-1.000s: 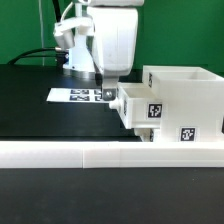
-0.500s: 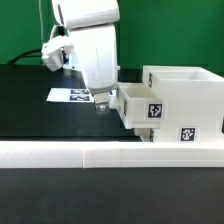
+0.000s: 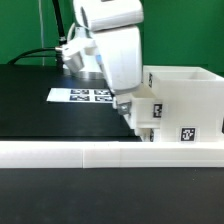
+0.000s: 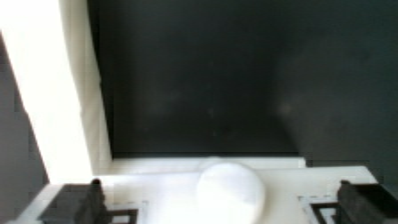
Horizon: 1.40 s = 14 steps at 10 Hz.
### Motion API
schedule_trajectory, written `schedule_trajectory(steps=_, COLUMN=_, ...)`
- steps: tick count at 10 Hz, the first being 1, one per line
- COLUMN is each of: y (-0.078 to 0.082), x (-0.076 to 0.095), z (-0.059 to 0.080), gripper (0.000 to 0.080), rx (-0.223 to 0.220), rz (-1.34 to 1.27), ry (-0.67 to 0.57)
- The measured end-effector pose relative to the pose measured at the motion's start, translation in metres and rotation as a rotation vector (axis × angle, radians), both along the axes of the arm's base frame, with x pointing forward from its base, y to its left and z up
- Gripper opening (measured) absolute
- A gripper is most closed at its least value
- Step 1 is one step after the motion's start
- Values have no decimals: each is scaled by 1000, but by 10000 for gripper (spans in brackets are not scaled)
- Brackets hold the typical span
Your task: Assemble drawer
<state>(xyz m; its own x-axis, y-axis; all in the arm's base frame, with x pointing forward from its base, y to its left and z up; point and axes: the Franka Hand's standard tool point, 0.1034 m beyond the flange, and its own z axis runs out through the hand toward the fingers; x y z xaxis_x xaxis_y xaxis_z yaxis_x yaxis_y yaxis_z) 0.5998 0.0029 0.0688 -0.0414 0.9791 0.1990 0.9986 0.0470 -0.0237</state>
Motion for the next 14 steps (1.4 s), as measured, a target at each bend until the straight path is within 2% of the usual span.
schedule_trajectory(steps=4, y=34, x=-2, z=-6, gripper=649, rx=1, rz=-56, ry=22)
schedule_trajectory(steps=6, y=34, x=-1, z=-6, gripper=649, rx=-22, rz=-48, ry=20)
schedule_trajectory(steps=7, y=31, x=-2, z=-5, gripper=649, rx=-23, rz=-40, ry=23)
schedule_trajectory(steps=9, y=-1, x=-5, z=-3, gripper=649, rx=-28, rz=-35, ry=35)
schedule_trajectory(steps=11, y=-22, x=-7, z=7, gripper=649, rx=-37, rz=-68, ry=45)
schedule_trajectory(steps=12, y=-26, x=-6, z=11, gripper=649, rx=-43, rz=-80, ry=39)
schedule_trajectory(steps=14, y=-25, x=-7, z=8, gripper=649, rx=-40, rz=-80, ry=43)
